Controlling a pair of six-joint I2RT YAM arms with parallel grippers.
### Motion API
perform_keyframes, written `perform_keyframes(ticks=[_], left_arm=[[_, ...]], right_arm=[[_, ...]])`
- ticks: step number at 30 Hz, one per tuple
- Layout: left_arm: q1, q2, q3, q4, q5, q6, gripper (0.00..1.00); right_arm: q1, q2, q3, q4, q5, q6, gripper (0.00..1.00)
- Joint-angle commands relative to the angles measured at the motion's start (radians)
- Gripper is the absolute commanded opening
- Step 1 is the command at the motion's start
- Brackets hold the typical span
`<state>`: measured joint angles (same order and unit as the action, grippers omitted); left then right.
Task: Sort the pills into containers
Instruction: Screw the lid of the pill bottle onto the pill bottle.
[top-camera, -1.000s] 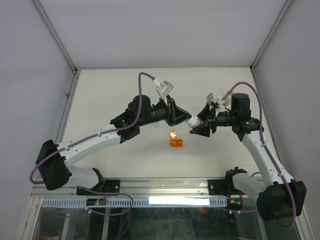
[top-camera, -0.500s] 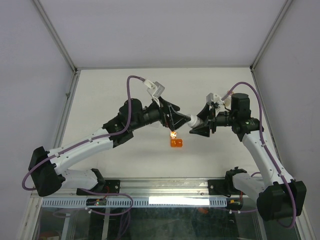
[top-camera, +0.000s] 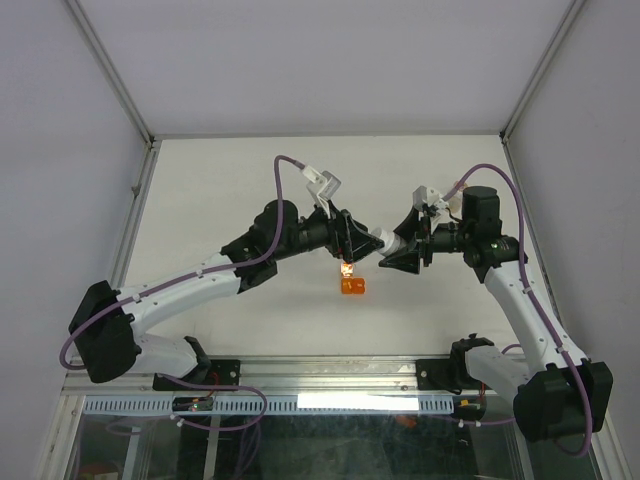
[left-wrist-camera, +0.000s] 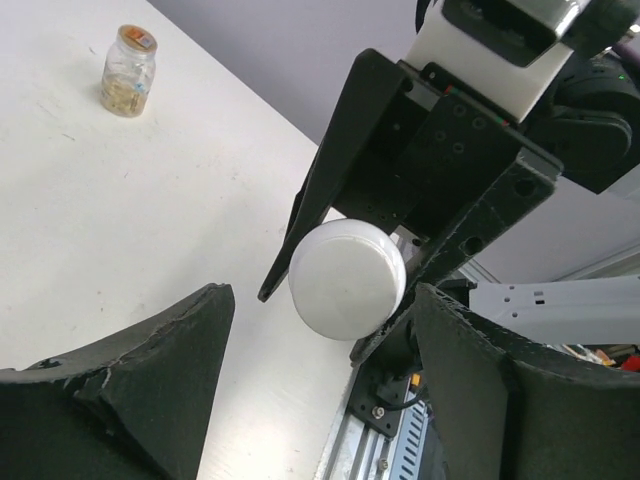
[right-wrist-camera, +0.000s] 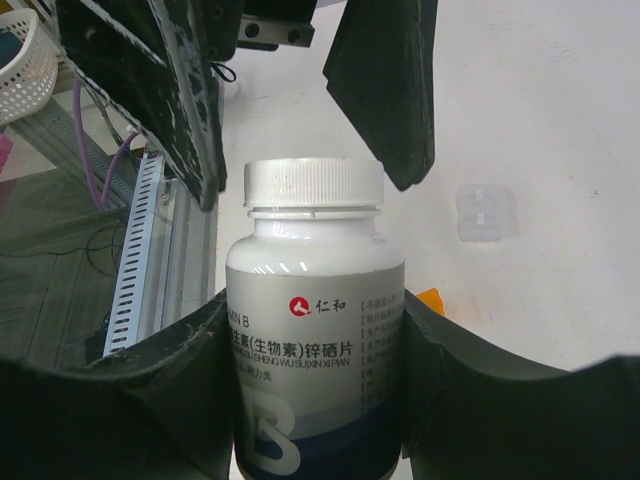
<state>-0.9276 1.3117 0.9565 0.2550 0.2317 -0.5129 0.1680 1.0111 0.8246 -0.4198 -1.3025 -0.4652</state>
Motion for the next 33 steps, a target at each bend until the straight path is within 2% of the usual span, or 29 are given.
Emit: perform_keyframes(ticks=[1,7,16,19,23,28,33], left_arm=[[0.008,0.018,0.058,0.043,0.052,-0.025,0.72],[0.009,0.036,0.074,0.037,0.066,-0.025,0.64],[0.009,0.032,0.08,0.033,0.067,-0.02,0.64],[0.009,0.036,0.085,0.033,0.077,-0.018,0.57],[0.009,0.052,0.095,0.033,0.118,-0.016,0.4],[0.015,0.07,0.097,0.045,0.192,-0.005,0.3],[0.033,0.126,0.058,0.192,0.425,0.045,0.21]], right_arm=[[0.004,-0.009,0.036,0.035,-0.029,-0.003,0.0],[0.004,-0.009,0.036,0.034,-0.029,-0.003,0.0],[0.004,-0.011,0.036,0.034,-0.029,-0.002,0.0],[0.004,-0.012,0.036,0.034,-0.029,-0.003,0.0],[0.004,-0.012,0.036,0.033,-0.03,-0.002,0.0],[0.004,-0.014,0.036,0.033,-0.031,-0.003,0.0],[0.004,-0.017,0.036,0.033,-0.033,-0.003,0.0]])
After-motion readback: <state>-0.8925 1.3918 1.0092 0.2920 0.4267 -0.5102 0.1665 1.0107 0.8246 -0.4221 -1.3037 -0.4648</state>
